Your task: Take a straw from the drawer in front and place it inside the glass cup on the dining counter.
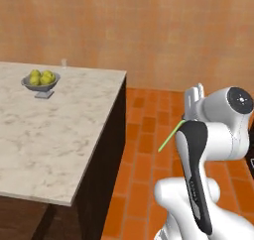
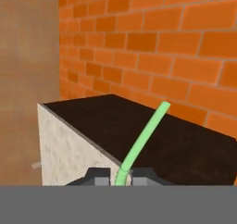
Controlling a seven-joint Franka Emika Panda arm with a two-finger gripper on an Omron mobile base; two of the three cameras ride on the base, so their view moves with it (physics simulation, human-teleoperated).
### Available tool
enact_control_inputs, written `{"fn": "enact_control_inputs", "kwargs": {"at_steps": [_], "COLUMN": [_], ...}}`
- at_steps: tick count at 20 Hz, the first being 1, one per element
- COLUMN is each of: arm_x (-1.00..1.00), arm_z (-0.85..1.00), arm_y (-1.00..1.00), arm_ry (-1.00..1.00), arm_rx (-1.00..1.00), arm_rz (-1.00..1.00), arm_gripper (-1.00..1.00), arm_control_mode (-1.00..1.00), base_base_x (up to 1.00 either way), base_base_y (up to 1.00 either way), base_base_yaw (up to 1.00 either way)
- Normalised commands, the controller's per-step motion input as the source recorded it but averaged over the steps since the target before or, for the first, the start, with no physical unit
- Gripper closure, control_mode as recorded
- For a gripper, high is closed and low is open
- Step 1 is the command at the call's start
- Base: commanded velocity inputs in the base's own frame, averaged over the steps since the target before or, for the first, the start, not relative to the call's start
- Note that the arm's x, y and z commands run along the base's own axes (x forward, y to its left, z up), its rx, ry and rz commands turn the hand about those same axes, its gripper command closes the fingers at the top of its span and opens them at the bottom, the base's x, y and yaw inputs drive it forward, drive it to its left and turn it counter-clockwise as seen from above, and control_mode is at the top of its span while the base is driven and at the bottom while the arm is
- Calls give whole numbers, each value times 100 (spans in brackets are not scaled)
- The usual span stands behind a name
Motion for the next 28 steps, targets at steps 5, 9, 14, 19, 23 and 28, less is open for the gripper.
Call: {"fn": "enact_control_inputs", "kwargs": {"at_steps": [5,9,14,19,23,28], "arm_x": [0,0,0,0,0,0], "arm_z": [0,0,0,0,0,0], "arm_y": [0,0,0,0,0,0], "arm_ry": [0,0,0,0,0,0], "arm_rx": [0,0,0,0,0,0], "arm_rz": [0,0,0,0,0,0], "arm_gripper": [100,100,100,100,100,100], "arm_control_mode": [100,100,100,100,100,100], "base_base_x": [100,100,100,100,100,100], "base_base_y": [-81,-72,-39,-59,-61,-53], "base_base_yaw": [-3,-1,0,0,0,5]}}
